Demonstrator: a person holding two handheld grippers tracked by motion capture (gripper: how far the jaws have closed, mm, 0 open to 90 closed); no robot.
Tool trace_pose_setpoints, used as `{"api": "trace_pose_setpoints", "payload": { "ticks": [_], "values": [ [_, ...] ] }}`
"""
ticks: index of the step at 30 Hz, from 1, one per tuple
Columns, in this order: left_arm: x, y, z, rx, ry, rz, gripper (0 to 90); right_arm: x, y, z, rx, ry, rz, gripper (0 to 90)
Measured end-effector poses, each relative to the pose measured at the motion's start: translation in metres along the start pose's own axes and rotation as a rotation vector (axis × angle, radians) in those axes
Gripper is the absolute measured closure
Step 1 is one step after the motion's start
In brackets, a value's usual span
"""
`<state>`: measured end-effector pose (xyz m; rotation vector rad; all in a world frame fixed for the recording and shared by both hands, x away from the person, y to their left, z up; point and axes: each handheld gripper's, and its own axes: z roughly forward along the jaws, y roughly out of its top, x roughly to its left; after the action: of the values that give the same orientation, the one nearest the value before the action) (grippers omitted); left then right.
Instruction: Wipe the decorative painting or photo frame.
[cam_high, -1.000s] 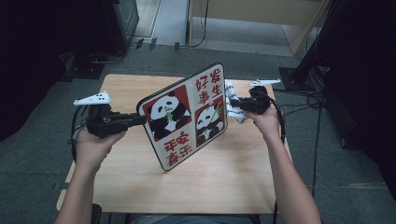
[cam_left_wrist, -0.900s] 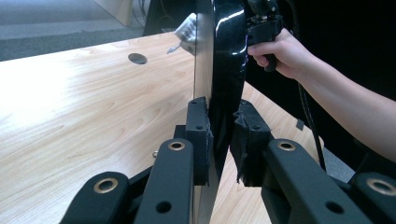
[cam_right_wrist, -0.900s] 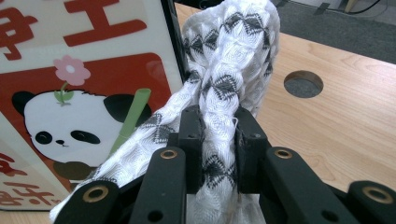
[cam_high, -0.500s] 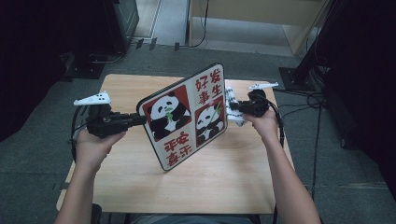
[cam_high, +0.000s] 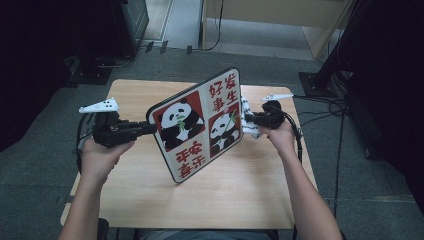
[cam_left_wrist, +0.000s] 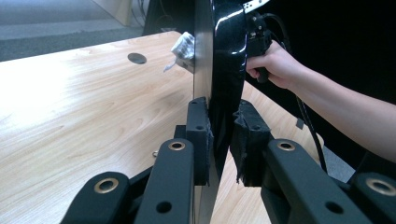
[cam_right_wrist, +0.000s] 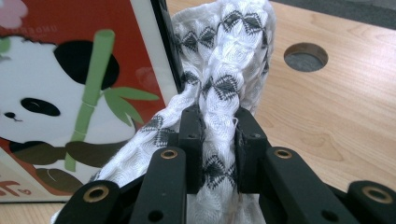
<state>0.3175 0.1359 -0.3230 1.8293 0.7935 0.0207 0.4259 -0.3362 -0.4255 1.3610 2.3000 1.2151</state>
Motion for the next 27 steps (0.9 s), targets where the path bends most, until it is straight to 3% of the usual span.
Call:
{"api": "trace_pose_setpoints", "payload": {
  "ticks": [27],
  "values": [
    [-0.001, 0.001, 0.0, 0.002, 0.001, 0.003, 78.5, -0.006, -0.024, 0.015, 0.034, -0.008, 0.009, 77.8]
  ]
}}
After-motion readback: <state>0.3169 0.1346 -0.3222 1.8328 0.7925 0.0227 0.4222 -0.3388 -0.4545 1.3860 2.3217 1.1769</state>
